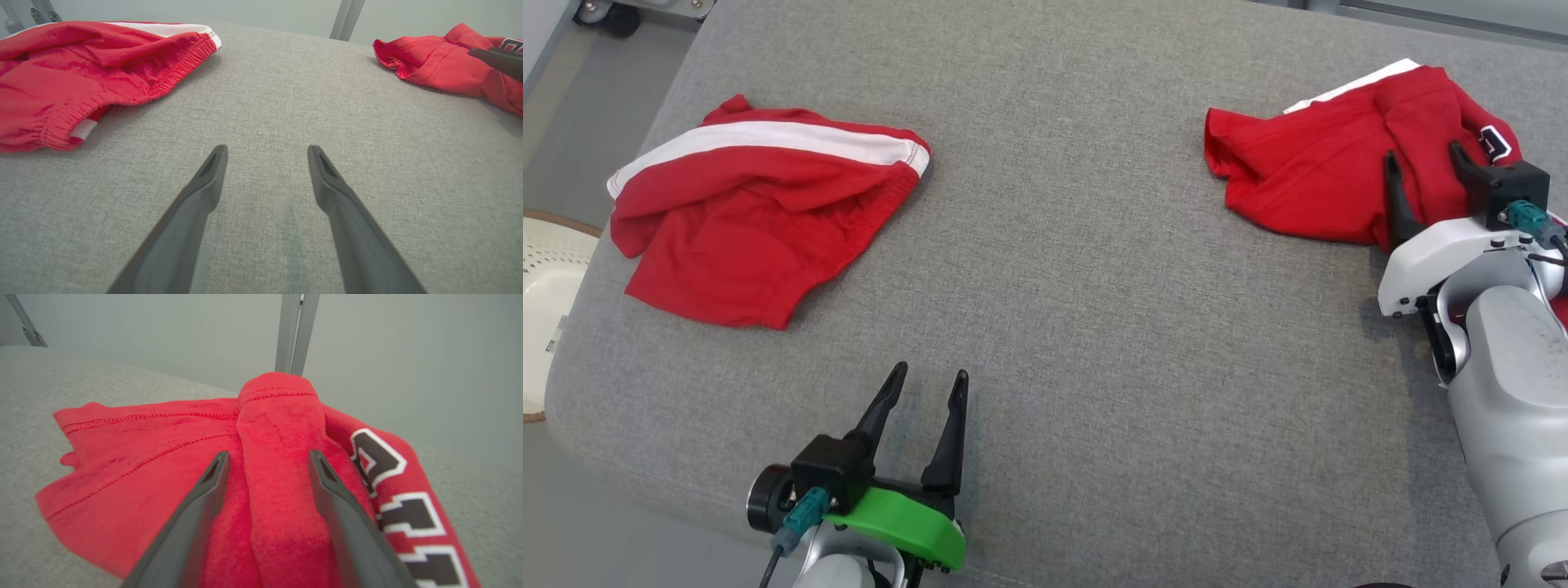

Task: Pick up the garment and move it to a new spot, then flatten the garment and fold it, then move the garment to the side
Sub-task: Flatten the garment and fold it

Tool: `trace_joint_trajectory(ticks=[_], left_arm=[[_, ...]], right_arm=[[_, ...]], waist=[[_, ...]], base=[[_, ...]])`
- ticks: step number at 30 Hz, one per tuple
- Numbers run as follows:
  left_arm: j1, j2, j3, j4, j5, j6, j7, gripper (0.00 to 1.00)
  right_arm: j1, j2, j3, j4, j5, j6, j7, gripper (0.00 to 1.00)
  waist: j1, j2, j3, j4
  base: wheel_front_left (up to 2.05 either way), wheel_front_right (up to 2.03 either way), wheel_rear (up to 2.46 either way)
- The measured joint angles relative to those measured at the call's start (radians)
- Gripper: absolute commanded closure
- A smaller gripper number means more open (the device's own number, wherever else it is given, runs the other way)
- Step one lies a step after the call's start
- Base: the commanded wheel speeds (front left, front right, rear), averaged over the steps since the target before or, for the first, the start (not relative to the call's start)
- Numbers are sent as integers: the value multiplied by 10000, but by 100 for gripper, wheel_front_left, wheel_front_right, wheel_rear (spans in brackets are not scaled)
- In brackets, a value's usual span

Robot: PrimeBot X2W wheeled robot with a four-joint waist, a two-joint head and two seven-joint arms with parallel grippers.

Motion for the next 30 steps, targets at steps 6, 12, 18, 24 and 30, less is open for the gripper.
trace_joint_trajectory(ticks=[6, 12, 18, 24, 30], left_arm=[[-98, 0, -4, -157, -54, 23, 2, 0], [-100, 0, 15, -161, -54, 23, 2, 0], [30, 0, 82, -59, 52, 4, 2, 0], [195, 0, 188, 6, 280, -48, 2, 0], [412, 0, 280, 81, 451, -107, 2, 0]], right_arm=[[-137, 155, 56, -336, -71, 0, 0, 100], [-30, 318, 633, -1361, 387, 0, 0, 100], [620, 606, 3191, -3189, 1967, -6, 0, 100], [1542, 205, 6546, -4372, 3996, -6, 0, 100], [1938, -318, 10239, -4441, 6389, -2, 2, 100]], waist=[[0, 0, 140, -26], [0, 0, 82, -57], [0, 0, -276, -140], [0, 0, -793, -257], [0, 0, -1325, -336]], base=[[0, 0, 0], [0, 0, 0], [0, 0, 0], [0, 0, 0], [0, 0, 0]])
